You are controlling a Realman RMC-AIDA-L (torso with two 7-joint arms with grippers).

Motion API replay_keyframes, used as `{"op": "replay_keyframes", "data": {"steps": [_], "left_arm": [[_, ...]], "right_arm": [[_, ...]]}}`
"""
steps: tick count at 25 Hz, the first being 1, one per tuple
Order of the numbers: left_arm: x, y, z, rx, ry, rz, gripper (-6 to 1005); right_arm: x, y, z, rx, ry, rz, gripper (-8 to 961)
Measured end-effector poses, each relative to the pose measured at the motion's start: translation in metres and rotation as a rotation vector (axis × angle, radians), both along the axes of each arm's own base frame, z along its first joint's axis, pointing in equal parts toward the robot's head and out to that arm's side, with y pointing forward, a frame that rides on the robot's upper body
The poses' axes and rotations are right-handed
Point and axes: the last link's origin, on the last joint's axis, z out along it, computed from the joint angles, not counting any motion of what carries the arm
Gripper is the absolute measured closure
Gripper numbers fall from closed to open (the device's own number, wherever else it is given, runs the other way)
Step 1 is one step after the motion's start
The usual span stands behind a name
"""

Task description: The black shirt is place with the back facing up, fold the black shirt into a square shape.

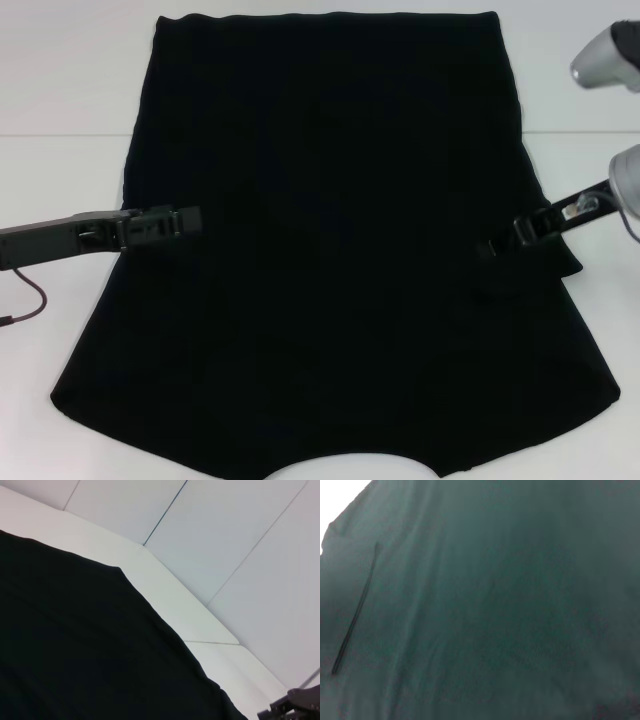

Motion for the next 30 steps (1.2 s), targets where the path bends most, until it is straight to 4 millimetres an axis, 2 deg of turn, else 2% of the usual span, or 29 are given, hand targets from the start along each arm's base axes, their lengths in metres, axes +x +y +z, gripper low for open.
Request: {"op": "replay_keyframes", "data": {"steps": [2,8,9,13,17,26,30], "left_arm": [[-0.001,-0.001,0.001,0.003,-0.004,0.007,352],[-0.014,-0.01,0.014,-0.058,-0.044,0.151,352],[-0.02,-0.02,0.022,-0.126,-0.058,0.235,352],[-0.03,-0.04,0.033,-0.236,-0.057,0.355,353],[-0.042,-0.051,0.033,-0.299,0.001,0.451,357],[-0.068,-0.059,0.034,-0.281,0.097,0.61,544],[-0.078,-0.06,0.03,-0.261,0.112,0.658,538]], "right_arm": [[0.0,0.002,0.004,0.017,0.015,-0.011,594],[0.002,0.009,0.024,0.107,0.101,-0.089,461],[0.003,0.011,0.03,0.128,0.117,-0.104,439],[0.002,0.015,0.043,0.176,0.139,-0.112,350],[0.004,0.015,0.046,0.184,0.137,-0.11,317],[0.01,0.012,0.044,0.18,0.138,-0.128,310],[0.014,0.01,0.044,0.18,0.138,-0.139,310]]}}
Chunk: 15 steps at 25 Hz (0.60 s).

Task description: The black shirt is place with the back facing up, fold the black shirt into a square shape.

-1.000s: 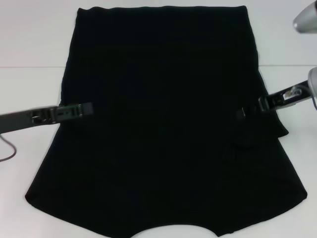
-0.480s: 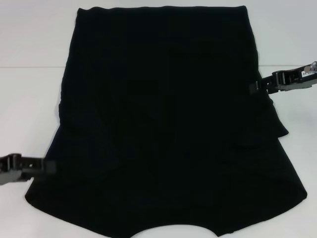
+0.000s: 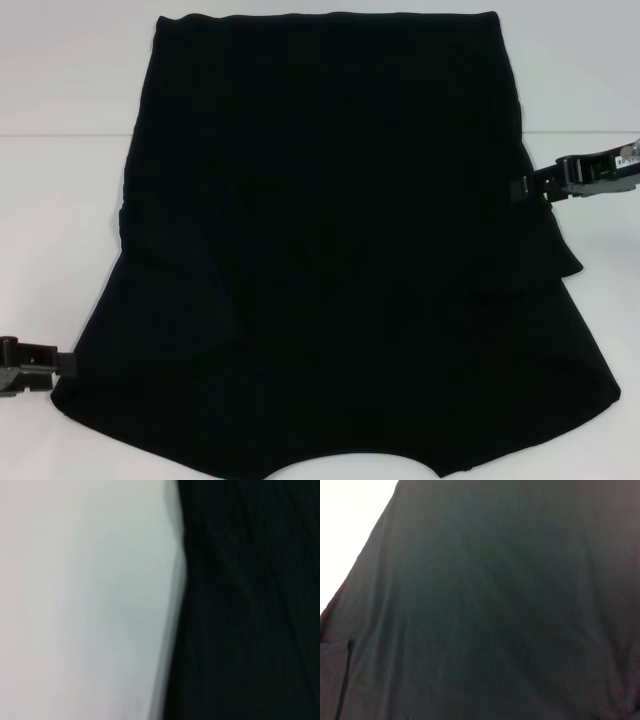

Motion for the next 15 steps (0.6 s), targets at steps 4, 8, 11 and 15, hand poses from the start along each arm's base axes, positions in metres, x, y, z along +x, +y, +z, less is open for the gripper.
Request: {"op": "replay_keyframes", "data": {"steps": [4,8,11,15], "left_arm": [[-0.004,0.0,-0.003,0.005,0.009,0.016,536],[-0.009,-0.002,-0.005,0.006,0.029,0.041,536],[-0.01,-0.003,-0.008,0.002,0.026,0.046,535],[-0.009,-0.004,-0.015,-0.02,0.015,0.04,535]], "right_arm": [[0.003,-0.001,0.0,0.0,0.0,-0.007,311],[0.004,-0.002,0.0,0.0,0.001,-0.01,311],[0.005,-0.002,0.0,0.0,0.001,-0.012,312],[0.005,-0.003,0.0,-0.001,0.0,-0.011,312]]}}
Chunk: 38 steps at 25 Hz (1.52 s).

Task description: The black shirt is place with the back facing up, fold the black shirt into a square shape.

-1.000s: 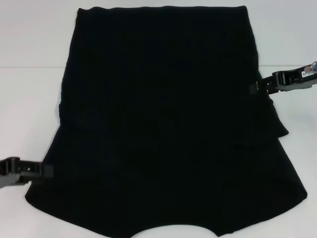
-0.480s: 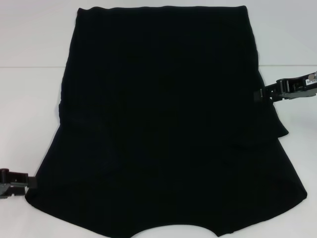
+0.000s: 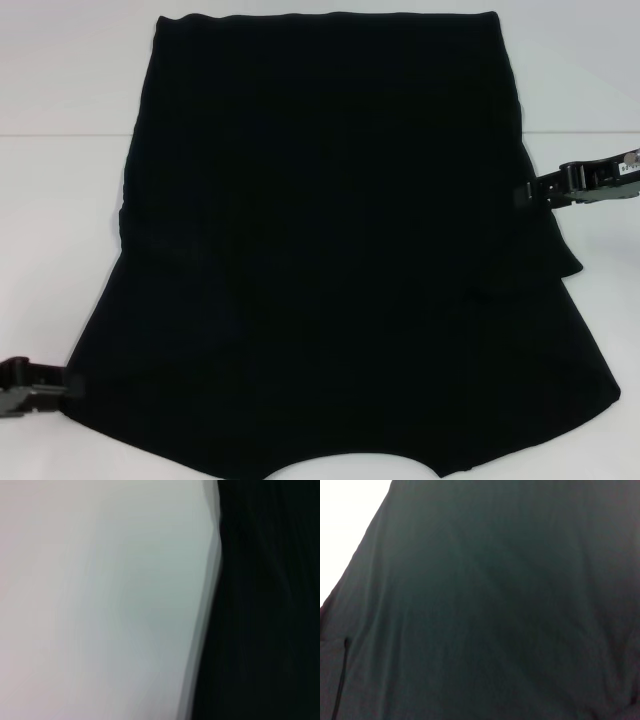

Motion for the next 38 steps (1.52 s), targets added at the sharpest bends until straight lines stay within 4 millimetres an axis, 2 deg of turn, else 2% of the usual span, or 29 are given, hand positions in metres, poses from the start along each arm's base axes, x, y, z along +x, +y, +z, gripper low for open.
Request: {"op": "replay_keyframes", "data": {"steps": [11,27,32,38], "left_arm": [[0.017,0.013,-0.021,-0.057,-0.026,-0.057,534],[0.022,0.02,-0.027,-0.047,-0.032,-0.075,576],[0.024,0.021,-0.025,-0.052,-0.039,-0.09,798],[0.037,0.021,-0.021,-0.054,-0.108,-0.178,957]], "right_arm": [[0.002,-0.003,-0.001,-0.018,0.003,-0.001,313],[0.005,-0.008,-0.002,-0.034,0.005,-0.008,312],[0.009,-0.012,-0.001,-0.055,-0.006,-0.01,313],[0.021,-0.029,0.002,-0.135,-0.007,-0.025,313]]}}
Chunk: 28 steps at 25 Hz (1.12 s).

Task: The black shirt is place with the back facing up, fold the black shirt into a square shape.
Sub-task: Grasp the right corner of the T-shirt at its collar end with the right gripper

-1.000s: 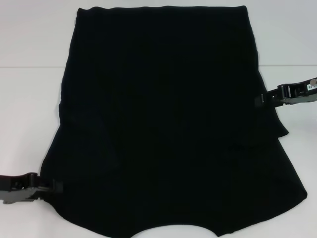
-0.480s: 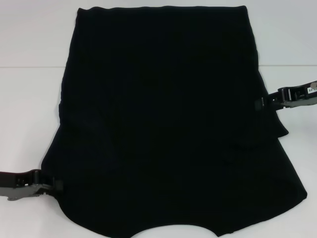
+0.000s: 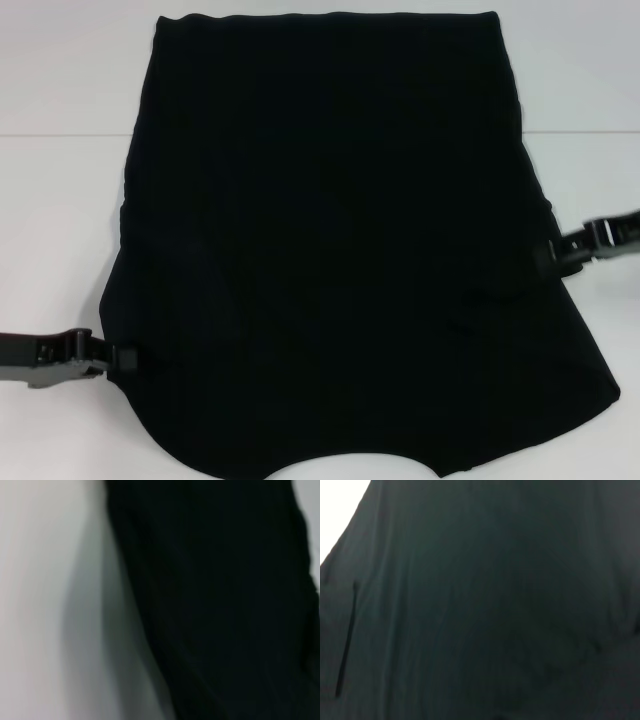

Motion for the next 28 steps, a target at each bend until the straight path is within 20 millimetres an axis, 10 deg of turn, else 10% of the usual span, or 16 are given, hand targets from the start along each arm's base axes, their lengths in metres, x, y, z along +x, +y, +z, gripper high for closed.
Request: {"op": "replay_keyframes", "data": {"steps": [28], "left_arm": [[0.008,0.02,0.005,0.036,0.007,-0.012,958]], "right_arm": [[0.056,-0.059,-0.021,-0.16,-0.048,-0.047,313]]}}
